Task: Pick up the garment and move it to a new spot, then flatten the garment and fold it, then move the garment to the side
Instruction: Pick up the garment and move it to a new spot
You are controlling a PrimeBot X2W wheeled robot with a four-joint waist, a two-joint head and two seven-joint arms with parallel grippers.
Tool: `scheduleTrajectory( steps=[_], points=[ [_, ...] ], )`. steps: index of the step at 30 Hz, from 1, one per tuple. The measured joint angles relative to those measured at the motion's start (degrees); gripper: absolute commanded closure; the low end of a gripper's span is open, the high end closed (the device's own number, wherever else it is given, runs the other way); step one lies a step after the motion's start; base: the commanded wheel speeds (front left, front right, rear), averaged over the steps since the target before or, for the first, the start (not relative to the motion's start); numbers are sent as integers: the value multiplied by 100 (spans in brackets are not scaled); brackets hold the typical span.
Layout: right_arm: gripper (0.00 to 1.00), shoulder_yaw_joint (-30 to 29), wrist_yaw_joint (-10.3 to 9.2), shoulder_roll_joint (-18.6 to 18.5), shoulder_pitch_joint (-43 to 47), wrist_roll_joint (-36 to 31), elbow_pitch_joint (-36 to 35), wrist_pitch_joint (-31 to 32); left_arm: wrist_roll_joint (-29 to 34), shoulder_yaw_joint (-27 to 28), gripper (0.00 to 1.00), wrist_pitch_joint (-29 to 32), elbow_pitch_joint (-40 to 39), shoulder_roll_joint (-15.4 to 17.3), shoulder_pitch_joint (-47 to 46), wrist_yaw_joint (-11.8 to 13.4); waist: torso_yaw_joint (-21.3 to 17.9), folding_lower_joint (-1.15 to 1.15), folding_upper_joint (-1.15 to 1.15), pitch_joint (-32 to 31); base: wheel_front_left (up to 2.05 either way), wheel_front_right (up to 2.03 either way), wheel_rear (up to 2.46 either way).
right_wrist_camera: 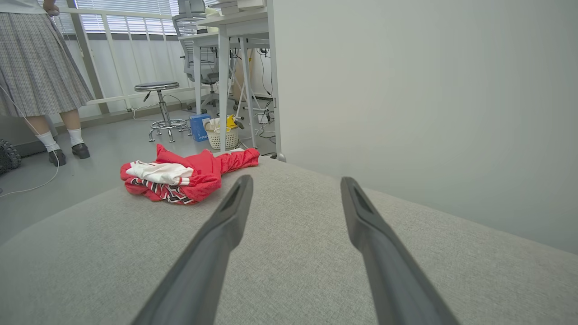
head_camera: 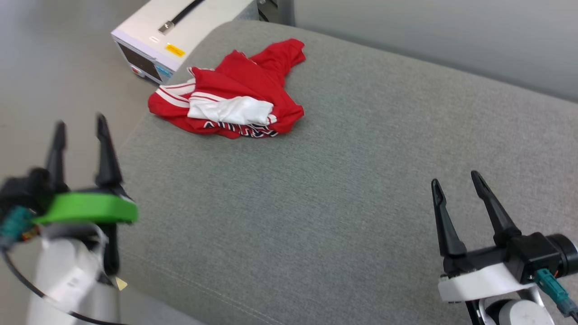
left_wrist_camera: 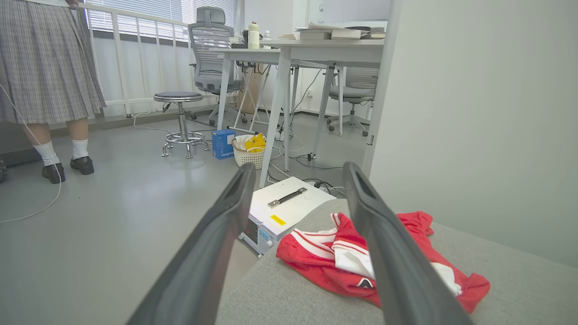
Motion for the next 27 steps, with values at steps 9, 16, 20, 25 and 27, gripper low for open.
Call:
scheduleTrajectory(
  steps=[9, 16, 20, 25, 27],
  points=[
    [0, -10, 0, -136, -465, -130, -287, -1, -783, -472, 0, 0, 848, 1203, -1709, -86, -356, 1, 0, 679, 0, 0, 0],
    [0, 36, 0, -186, -761, -131, -424, -1, -1709, -1773, 0, 474, 1604, 2214, -2888, -97, -643, 1, 0, 1203, 0, 0, 0],
    [0, 36, 0, -212, -856, -138, -491, -1, -2254, -2642, 0, 1200, 1790, 2605, -3468, -97, -819, 1, 0, 1431, 0, 0, 0],
    [0, 1, 0, -238, -913, -138, -521, 0, -3239, -3662, 0, 2767, 1871, 2939, -3916, -97, -1025, 1, 0, 1631, 0, 0, 0],
    [0, -14, 0, -248, -951, -138, -543, 0, -3591, -3958, 0, 3271, 1847, 3031, -4065, -97, -1096, 1, 0, 1708, 0, 0, 0]
  ],
)
